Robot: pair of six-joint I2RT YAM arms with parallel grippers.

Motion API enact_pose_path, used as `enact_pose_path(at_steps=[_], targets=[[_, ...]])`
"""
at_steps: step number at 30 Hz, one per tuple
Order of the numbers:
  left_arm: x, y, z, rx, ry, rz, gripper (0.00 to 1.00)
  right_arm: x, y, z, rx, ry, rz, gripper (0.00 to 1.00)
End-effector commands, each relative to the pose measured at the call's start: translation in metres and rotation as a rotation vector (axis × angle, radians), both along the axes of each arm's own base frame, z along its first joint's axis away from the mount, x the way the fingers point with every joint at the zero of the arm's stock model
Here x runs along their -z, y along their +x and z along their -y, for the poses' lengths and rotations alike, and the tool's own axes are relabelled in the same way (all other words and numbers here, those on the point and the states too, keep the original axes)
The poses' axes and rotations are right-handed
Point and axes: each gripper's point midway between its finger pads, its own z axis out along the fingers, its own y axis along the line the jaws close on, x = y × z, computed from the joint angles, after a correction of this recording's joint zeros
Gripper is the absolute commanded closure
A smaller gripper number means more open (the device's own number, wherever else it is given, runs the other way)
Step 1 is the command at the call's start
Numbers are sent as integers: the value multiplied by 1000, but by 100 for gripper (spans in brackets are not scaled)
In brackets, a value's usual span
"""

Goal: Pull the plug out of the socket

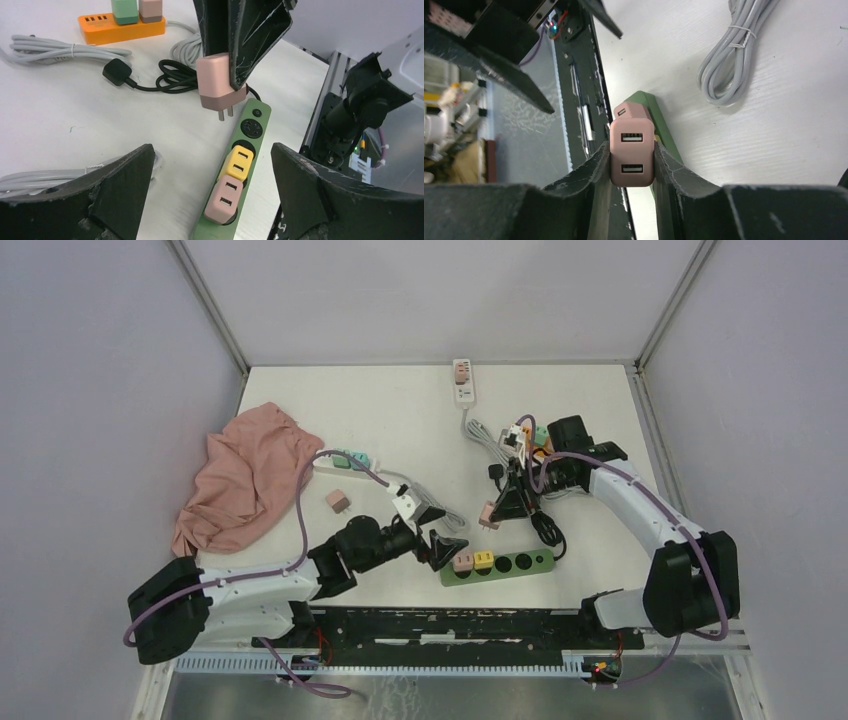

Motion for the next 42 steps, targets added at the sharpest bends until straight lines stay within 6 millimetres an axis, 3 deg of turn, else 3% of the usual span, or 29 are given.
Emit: enact_pose_path(at_steps=[1,5,10,22,34,42], targets=[[-29,14,0,-99,-72,-98,8,-13,19,-12,117,72,-175,99],[-34,29,-3,-208,-78,-183,12,-9,27,-14,166,66,-278,99],[-29,41,2,-283,-22,-273,30,0,35,-14,231,38,-374,98],[-19,52,22,-370,124,-341,25,8,42,-14,257,24,-471,95],[-6,47,55,-357,257,-317,15,8,43,-15,255,27,-486,95],[4,52,64,-388,294,-322,18,8,42,-15,253,30,-489,95]])
